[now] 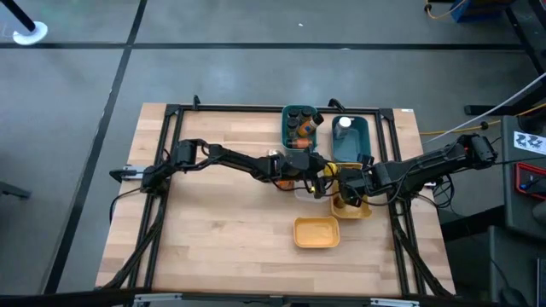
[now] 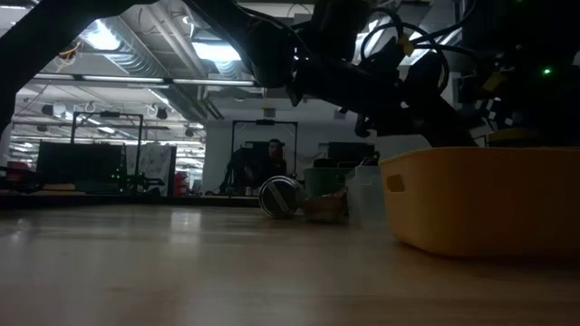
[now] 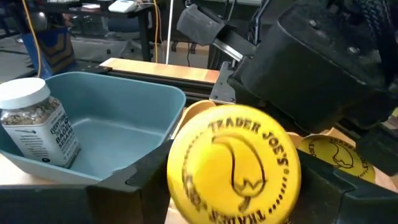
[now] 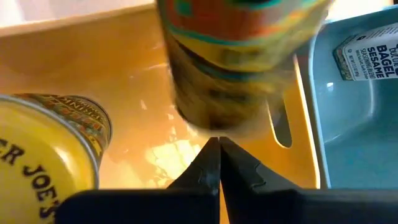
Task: Sort spices by type
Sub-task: Put the yellow seasoning into the big yellow bin, then put the orange seasoning into the small yellow bin
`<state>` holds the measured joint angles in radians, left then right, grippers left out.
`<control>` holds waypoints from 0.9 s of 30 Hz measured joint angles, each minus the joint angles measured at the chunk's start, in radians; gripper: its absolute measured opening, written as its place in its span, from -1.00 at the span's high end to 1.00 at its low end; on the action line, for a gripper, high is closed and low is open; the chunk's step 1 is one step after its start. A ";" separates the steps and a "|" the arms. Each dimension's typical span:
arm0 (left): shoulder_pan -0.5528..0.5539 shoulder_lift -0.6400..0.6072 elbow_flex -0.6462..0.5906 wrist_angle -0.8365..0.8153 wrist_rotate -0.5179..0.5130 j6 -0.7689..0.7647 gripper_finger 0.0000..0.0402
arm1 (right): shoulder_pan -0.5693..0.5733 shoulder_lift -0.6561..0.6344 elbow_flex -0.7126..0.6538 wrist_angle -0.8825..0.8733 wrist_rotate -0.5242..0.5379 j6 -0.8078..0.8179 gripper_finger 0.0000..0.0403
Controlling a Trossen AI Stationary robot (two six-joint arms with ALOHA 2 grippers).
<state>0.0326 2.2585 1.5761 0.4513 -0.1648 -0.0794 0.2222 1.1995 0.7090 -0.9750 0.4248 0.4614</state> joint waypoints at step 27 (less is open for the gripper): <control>-0.001 -0.087 -0.001 -0.140 -0.001 -0.003 -0.29 | 0.000 0.000 0.027 -0.117 -0.051 0.018 0.97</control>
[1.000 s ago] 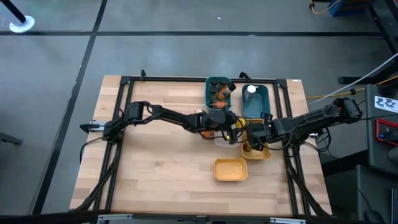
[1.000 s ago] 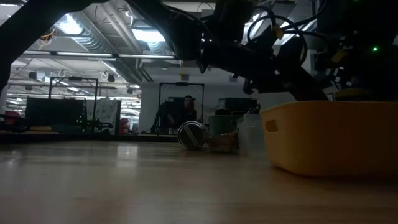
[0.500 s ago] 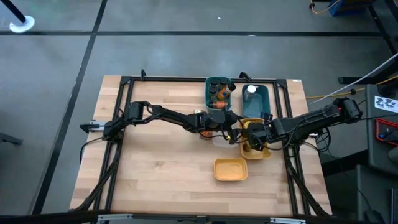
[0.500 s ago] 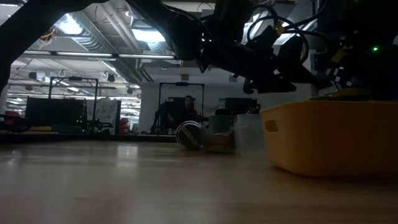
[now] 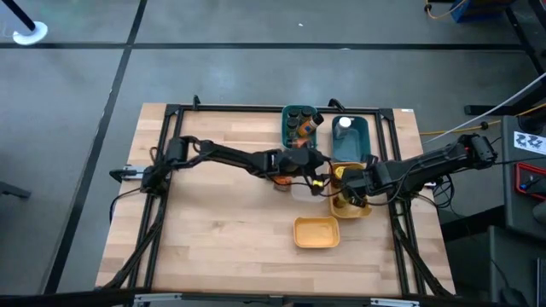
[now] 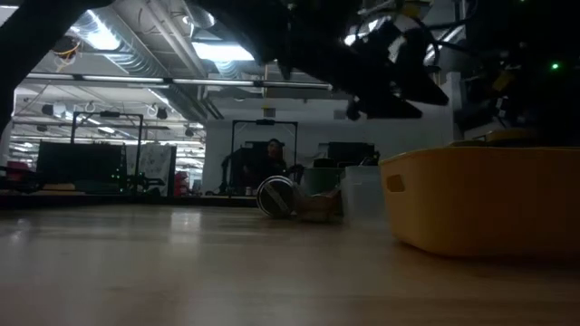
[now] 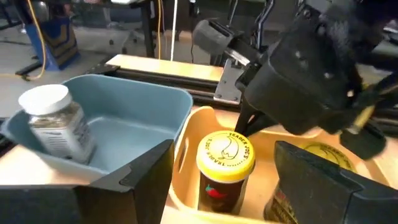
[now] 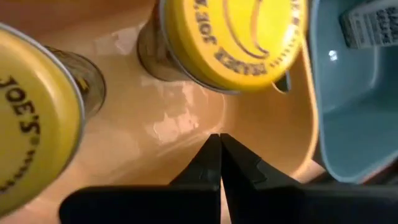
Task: Sort spices by type
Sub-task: Put the orange seasoning into the small yellow bin
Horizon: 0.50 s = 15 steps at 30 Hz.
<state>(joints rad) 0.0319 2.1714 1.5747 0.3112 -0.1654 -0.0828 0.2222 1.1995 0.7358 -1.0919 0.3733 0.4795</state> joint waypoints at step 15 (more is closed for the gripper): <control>-0.005 -0.224 0.001 -0.638 0.006 -0.167 -0.29 | 0.000 0.000 0.120 -0.176 -0.001 0.013 0.97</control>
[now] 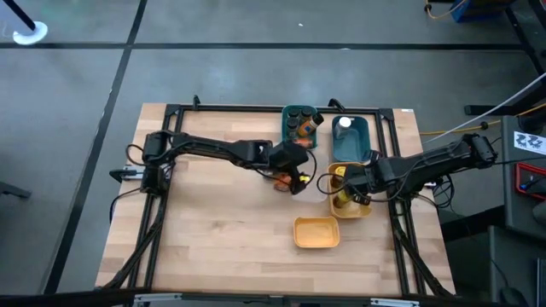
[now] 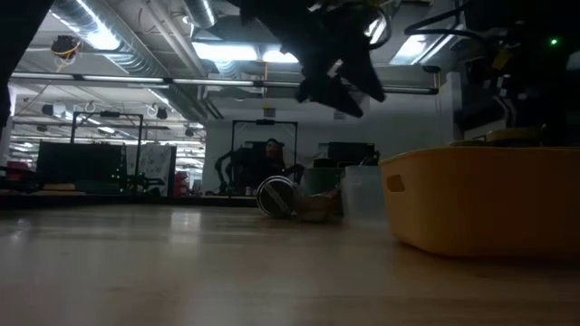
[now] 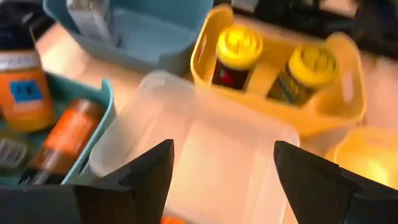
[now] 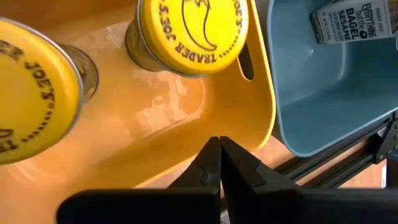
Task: Sort spices by type
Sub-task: Put the orange seasoning into the small yellow bin
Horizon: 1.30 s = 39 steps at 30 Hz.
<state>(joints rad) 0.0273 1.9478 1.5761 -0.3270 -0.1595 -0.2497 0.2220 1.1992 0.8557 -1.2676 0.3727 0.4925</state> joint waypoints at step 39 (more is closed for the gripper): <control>-0.107 0.161 -0.101 -0.193 -0.237 0.356 -0.30 | 0.000 0.000 0.027 -0.009 -0.026 0.000 0.97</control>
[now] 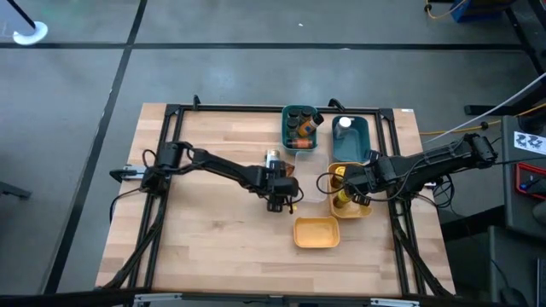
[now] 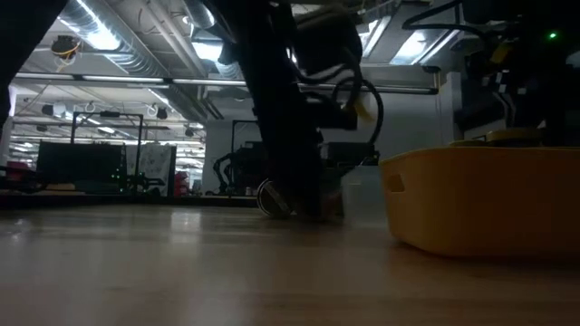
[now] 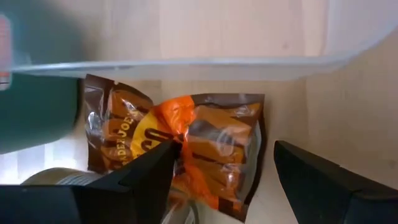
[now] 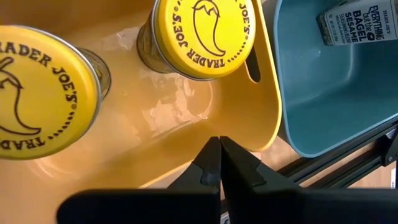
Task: Sort spices by type
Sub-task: Put the orange seasoning into the small yellow bin
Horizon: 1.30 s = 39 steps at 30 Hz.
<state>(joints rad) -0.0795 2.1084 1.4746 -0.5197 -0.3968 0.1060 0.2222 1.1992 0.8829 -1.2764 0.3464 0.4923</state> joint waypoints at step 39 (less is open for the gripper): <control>-0.014 -0.039 0.049 -0.050 -0.026 -0.063 0.64 | 0.000 0.000 0.000 0.000 0.000 0.000 0.97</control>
<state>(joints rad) -0.0931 2.0690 1.5238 -0.5694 -0.4229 0.0427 0.2222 1.1995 0.8829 -1.2766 0.3466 0.4923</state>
